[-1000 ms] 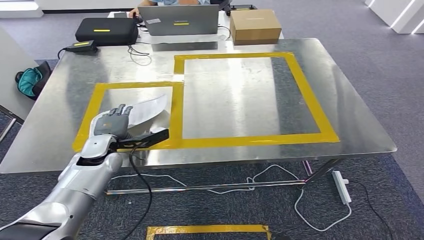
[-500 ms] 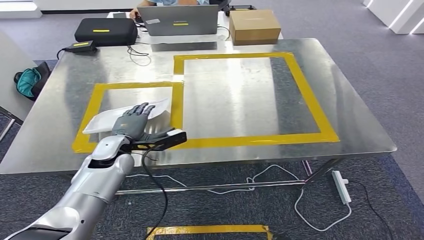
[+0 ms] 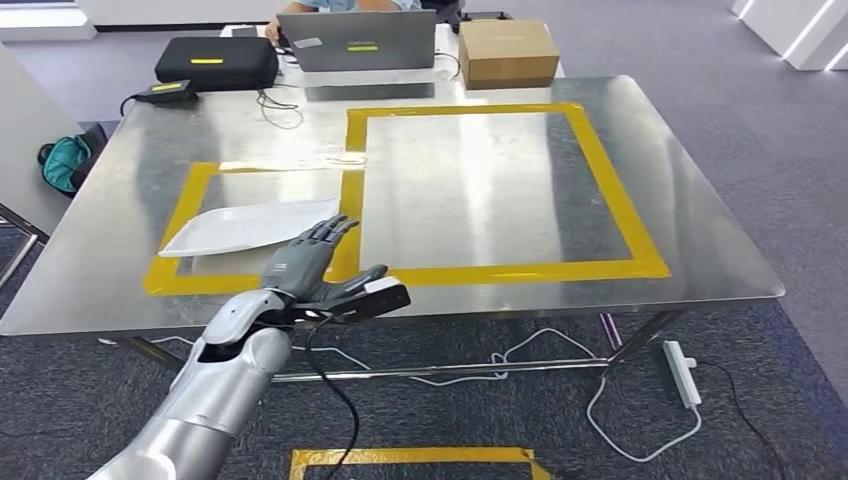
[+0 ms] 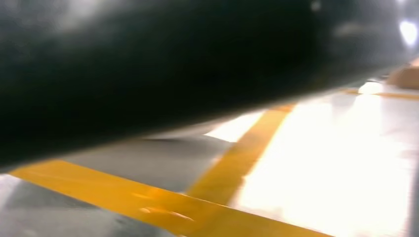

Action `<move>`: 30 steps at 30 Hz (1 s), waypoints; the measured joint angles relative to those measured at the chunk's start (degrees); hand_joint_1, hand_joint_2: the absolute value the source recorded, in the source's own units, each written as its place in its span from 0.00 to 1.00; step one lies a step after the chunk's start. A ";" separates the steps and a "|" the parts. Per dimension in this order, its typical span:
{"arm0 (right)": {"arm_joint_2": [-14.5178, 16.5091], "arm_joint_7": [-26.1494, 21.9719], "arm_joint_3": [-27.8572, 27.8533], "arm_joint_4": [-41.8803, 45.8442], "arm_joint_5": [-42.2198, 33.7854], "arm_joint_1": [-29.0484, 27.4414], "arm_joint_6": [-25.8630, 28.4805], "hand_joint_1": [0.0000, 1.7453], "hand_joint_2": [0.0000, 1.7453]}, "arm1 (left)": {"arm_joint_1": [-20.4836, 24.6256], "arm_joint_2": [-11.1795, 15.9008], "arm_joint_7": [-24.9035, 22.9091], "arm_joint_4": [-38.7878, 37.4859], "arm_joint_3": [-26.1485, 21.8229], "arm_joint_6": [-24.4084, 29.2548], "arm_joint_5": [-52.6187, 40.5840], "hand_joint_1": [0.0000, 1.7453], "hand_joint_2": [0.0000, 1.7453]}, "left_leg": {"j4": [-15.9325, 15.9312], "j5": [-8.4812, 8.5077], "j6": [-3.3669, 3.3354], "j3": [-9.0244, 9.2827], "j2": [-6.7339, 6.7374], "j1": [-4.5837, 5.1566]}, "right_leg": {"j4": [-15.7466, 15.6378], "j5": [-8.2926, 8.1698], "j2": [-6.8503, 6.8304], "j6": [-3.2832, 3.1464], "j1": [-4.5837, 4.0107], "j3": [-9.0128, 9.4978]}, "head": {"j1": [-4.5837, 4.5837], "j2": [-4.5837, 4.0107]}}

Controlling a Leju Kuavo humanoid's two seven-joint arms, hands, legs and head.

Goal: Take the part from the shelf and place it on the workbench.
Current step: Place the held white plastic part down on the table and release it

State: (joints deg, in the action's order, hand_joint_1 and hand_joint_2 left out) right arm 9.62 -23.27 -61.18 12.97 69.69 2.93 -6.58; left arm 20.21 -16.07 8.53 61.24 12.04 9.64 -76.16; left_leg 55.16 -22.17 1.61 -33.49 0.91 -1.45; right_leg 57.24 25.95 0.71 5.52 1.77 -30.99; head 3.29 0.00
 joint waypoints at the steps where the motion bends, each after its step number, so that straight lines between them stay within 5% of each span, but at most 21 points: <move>1: 0.06 -0.03 -0.30 0.04 -0.14 -0.04 0.16 0.00 0.00 | -1.04 0.08 0.33 1.27 0.52 0.08 0.95 0.00 0.00 | 0.24 0.10 0.28 -0.17 -0.02 -0.01 | 0.43 -0.15 0.21 -0.81 -0.01 -0.55 | -0.07 0.00; 4: 0.31 -0.04 -1.27 0.12 -0.55 -0.20 0.39 0.00 0.00 | -4.35 0.56 1.43 5.38 1.85 0.51 3.05 0.00 0.00 | 2.71 -2.42 0.93 -1.58 -0.10 -0.17 | 0.84 -0.59 0.33 -2.75 -0.10 -1.90 | -0.25 0.00; 7: 0.60 -0.03 -2.10 0.22 -1.00 -0.27 0.45 0.00 0.00 | -7.50 1.22 2.41 9.58 2.79 1.30 4.58 0.00 0.00 | 13.65 -10.05 0.78 -5.50 -0.42 0.13 | 0.82 -1.89 0.30 -3.95 -0.51 -3.70 | -0.49 0.00; 9: 0.85 -0.03 -2.62 0.35 -1.21 -0.40 0.51 0.00 0.00 | -9.48 1.73 2.96 12.22 3.05 1.93 5.37 0.00 0.00 | 18.32 -11.75 0.29 -6.21 -0.62 0.40 | 0.83 -2.80 0.32 -4.15 -0.94 -4.95 | -0.57 0.00; 11: 1.09 -0.03 -2.99 0.51 -1.27 -0.54 0.55 0.00 0.00 | -10.79 2.05 3.37 14.38 3.11 2.27 5.85 0.00 0.00 | 14.68 -9.44 -0.57 -2.90 -0.69 0.82 | 0.84 -3.76 0.37 -4.15 -1.28 -6.09 | -0.61 0.00; 14: 1.46 -0.05 -3.26 0.69 -1.33 -0.52 0.57 0.00 0.00 | -11.59 2.27 3.83 17.06 3.20 2.62 6.54 0.00 0.00 | 3.30 -7.28 -1.69 4.81 -0.87 1.52 | 0.89 -5.21 0.42 -3.68 -1.64 -7.25 | -0.58 0.00; 17: 1.66 -0.03 -3.76 0.87 -1.49 -0.65 0.59 0.00 0.00 | -12.97 2.55 4.76 19.51 3.11 3.79 8.03 0.00 0.00 | 0.92 -6.80 -2.07 5.62 -0.81 1.82 | 0.44 -6.65 0.40 -2.76 -1.62 -7.41 | -0.76 0.01; 19: 1.89 0.07 -4.11 1.00 -1.51 -0.91 0.59 0.00 0.00 | -14.48 2.83 5.87 21.67 2.72 5.10 9.70 0.00 0.00 | 0.77 -5.68 -2.83 4.69 -0.62 1.66 | 1.52 -4.93 0.24 -2.14 -1.52 -8.22 | -0.69 0.00; 23: 2.49 0.50 -4.42 1.10 -0.40 -1.07 0.88 0.00 0.00 | -18.14 3.42 8.58 26.54 -1.18 7.47 14.04 0.00 0.00 | 0.77 -3.21 -3.40 1.82 -0.29 1.54 | 14.71 5.26 -0.27 -1.32 -1.44 -11.38 | -0.25 0.00; 25: 2.78 0.61 -4.43 1.11 0.07 -1.05 1.28 0.00 0.00 | -19.80 3.57 10.51 28.01 -4.87 7.49 16.39 0.00 0.00 | 0.84 -2.02 -3.27 0.30 -0.10 1.56 | 17.20 4.90 -0.29 -1.28 -1.44 -9.90 | -0.25 0.00; 26: 2.92 0.67 -4.44 1.12 0.21 -1.02 1.54 0.00 0.00 | -20.46 3.58 11.58 28.49 -6.95 7.35 17.70 0.00 0.00 | 0.87 -1.46 -3.13 -0.39 -0.06 1.56 | 15.37 3.51 -0.29 -1.38 -1.44 -7.63 | -0.25 0.00; 28: 3.34 1.32 -4.47 1.19 0.29 -0.74 2.50 0.00 0.00 | -21.27 3.48 13.58 29.05 -11.16 6.83 20.53 0.00 0.00 | 1.00 -0.44 -2.66 -1.41 -0.07 1.63 | 7.11 2.17 -0.33 -1.72 -1.51 -0.79 | -0.24 0.00; 30: 4.02 2.00 -4.51 1.25 0.34 -0.26 3.61 0.00 0.00 | -21.52 3.27 15.24 29.19 -15.24 5.85 23.45 0.00 0.00 | 1.13 0.54 -2.03 -1.86 -0.02 1.72 | 0.42 3.14 -0.27 -2.22 -1.71 3.79 | -0.35 0.01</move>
State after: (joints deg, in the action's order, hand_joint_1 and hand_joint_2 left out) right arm 13.64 -21.27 -65.69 14.22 70.02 2.67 -2.97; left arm -1.31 -12.80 23.77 90.43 -3.20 15.49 -52.71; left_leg 56.29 -21.64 -0.42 -35.34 0.89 0.27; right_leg 57.66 29.09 0.44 3.29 0.06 -27.20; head 2.94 0.01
